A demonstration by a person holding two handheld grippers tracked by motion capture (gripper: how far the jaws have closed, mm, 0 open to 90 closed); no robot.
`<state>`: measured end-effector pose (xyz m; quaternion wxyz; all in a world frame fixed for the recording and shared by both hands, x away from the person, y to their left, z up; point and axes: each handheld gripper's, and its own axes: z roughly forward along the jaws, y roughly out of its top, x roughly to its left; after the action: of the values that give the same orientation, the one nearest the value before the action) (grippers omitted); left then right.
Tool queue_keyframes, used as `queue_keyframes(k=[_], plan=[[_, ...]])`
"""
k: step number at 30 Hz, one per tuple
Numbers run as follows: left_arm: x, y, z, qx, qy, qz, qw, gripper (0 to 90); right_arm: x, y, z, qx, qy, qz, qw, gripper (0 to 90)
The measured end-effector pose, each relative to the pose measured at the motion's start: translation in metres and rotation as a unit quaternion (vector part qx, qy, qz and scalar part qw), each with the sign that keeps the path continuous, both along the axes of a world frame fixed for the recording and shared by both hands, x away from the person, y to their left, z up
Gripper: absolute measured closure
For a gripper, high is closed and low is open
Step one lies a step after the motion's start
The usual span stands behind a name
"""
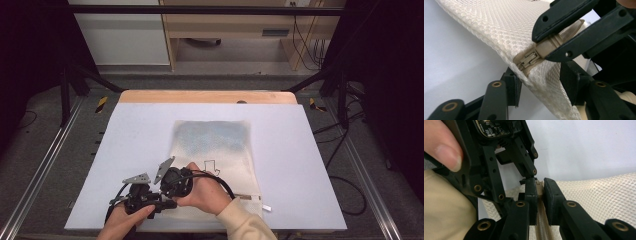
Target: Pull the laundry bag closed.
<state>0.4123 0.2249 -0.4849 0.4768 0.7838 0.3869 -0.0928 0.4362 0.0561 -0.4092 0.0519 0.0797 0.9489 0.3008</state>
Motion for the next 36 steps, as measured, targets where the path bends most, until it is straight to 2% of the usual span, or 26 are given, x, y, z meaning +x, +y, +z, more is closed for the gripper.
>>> queue_keyframes(k=[7,15,20,21,23,28,30,36], plan=[[0.0030,-0.0019,-0.0031,-0.004,0.006,0.003,1.0000,62.0,0.0000,-0.0003,-0.0004,-0.002,0.000,0.002,1.0000,81.9],[0.0029,-0.0031,-0.0027,0.004,0.001,0.003,1.0000,71.7,0.0009,-0.0034,0.0002,0.006,0.000,0.004,1.0000,81.9],[0.0044,-0.0044,-0.0044,0.007,0.001,0.004,1.0000,71.7,0.0006,-0.0029,0.0002,0.002,0.000,0.001,1.0000,81.9],[0.0048,-0.0049,-0.0044,0.010,0.002,0.005,0.9999,68.6,0.0006,-0.0029,0.0001,0.000,0.000,0.002,1.0000,81.9],[0.0044,-0.0063,-0.0037,0.014,-0.003,0.004,0.9999,67.9,0.0005,-0.0030,0.0002,0.000,0.001,0.002,1.0000,81.9],[0.0045,-0.0064,-0.0035,0.018,-0.002,0.000,0.9998,73.2,0.0013,-0.0044,0.0006,0.001,0.001,0.000,1.0000,81.9],[0.0050,-0.0057,-0.0038,0.020,-0.002,0.004,0.9998,78.5,0.0009,-0.0049,0.0003,-0.002,-0.002,0.002,1.0000,81.9],[0.0049,-0.0061,-0.0032,0.024,-0.004,0.009,0.9997,81.9,0.0022,-0.0072,-0.0023,-0.003,0.000,0.001,1.0000,81.9]])
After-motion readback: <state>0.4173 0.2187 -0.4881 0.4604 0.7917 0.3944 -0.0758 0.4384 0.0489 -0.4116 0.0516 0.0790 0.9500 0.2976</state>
